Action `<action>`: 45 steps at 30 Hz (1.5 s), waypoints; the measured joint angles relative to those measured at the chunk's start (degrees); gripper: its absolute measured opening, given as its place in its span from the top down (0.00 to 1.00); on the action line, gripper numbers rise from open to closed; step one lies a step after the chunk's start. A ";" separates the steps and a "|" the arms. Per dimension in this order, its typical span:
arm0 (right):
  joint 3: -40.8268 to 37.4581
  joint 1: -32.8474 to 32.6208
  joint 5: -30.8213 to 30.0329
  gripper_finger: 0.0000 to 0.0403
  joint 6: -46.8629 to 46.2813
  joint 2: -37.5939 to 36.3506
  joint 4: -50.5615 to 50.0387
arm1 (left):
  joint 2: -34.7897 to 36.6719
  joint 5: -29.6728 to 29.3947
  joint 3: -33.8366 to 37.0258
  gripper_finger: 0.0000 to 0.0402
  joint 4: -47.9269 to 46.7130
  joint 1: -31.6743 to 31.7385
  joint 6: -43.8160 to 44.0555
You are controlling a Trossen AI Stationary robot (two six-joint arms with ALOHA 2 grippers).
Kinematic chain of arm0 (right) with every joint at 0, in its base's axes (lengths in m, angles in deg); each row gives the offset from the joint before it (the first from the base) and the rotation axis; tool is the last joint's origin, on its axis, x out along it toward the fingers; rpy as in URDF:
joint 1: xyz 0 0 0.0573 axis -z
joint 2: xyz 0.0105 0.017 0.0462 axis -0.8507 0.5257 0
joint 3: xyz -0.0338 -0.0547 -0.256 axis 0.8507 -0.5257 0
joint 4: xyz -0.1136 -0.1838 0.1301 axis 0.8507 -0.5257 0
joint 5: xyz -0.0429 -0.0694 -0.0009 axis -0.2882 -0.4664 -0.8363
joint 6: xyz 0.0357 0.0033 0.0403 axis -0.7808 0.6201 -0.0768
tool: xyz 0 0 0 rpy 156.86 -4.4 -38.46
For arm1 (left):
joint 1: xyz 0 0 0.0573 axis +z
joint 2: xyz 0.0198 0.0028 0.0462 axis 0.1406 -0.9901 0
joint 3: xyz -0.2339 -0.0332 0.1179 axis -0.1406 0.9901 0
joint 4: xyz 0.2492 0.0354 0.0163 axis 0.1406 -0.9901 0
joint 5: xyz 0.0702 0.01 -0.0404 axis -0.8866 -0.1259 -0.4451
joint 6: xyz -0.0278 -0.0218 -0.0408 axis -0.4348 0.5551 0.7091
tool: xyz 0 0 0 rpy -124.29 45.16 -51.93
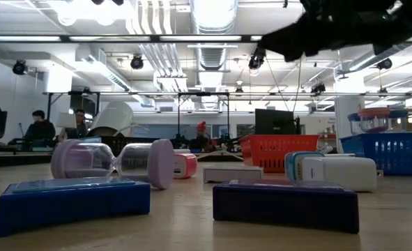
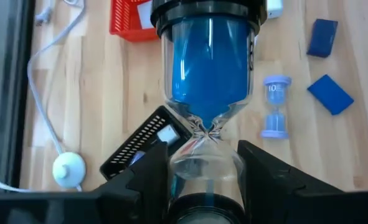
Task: Pick & Place Office items
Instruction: Put the black hourglass into the blue bin
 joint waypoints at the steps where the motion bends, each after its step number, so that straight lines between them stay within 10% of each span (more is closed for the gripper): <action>1: 1.20 -0.36 0.02 0.67 1.03 1.04 0.01 | -0.61 0.40 -0.41 0.58 -0.10 0.42 -0.24; 16: 20.63 -4.19 1.50 0.09 16.58 15.42 -3.21 | -7.10 9.85 -0.32 0.58 5.80 1.19 -5.34; 45: 41.99 -7.89 -2.45 0.12 26.83 34.02 -9.67 | -7.11 10.06 -0.05 0.58 6.34 5.73 -7.49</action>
